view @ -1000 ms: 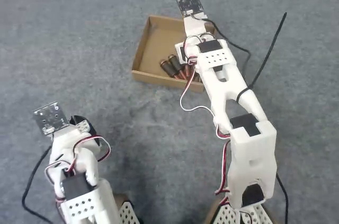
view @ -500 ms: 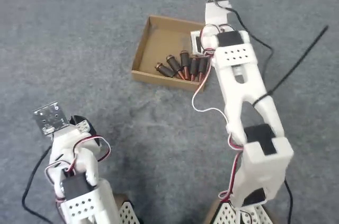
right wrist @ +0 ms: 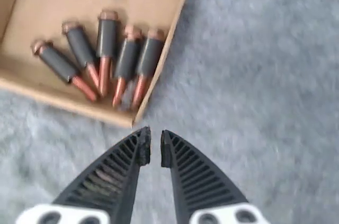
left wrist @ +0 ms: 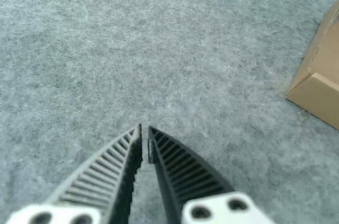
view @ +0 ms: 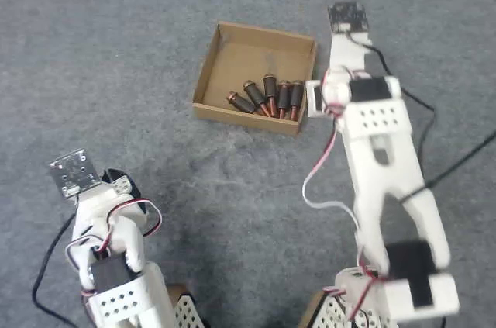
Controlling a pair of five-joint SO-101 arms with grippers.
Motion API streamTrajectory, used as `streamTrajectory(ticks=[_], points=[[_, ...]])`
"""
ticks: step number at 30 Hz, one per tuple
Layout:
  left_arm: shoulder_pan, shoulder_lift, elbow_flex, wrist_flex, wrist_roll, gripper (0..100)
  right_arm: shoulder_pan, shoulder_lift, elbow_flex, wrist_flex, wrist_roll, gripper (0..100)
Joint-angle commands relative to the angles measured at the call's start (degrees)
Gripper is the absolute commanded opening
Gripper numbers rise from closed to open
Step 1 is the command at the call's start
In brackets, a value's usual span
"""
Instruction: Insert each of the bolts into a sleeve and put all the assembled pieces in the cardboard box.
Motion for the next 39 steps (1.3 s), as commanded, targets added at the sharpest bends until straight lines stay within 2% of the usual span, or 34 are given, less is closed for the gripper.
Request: streamTrajectory(ticks=[1, 13, 16, 25, 29, 39], points=[[-0.4, -1.0, -0.6, 0.1, -0.7, 2, 0.8, -10.1, 7.3, -1.5, -0.3, 0.7], [-0.4, -1.0, -0.6, 0.1, -0.6, 2, 1.0, -39.0, 46.8, -21.1, -0.1, 0.7], [0.0, -1.1, -0.6, 3.3, -0.6, 2, 1.0, -46.1, 54.8, -24.5, -0.1, 0.7], [4.9, -1.0, -0.6, 6.4, -0.6, 2, 0.9, -66.8, 74.6, -32.7, -0.1, 0.7], [4.9, -1.0, -0.6, 6.9, -0.6, 2, 0.9, -75.6, 81.7, -32.1, -0.4, 0.7], [5.0, -1.1, -0.6, 7.8, -0.4, 2, 1.5, -93.9, 81.2, -1.2, -0.6, 0.7]])
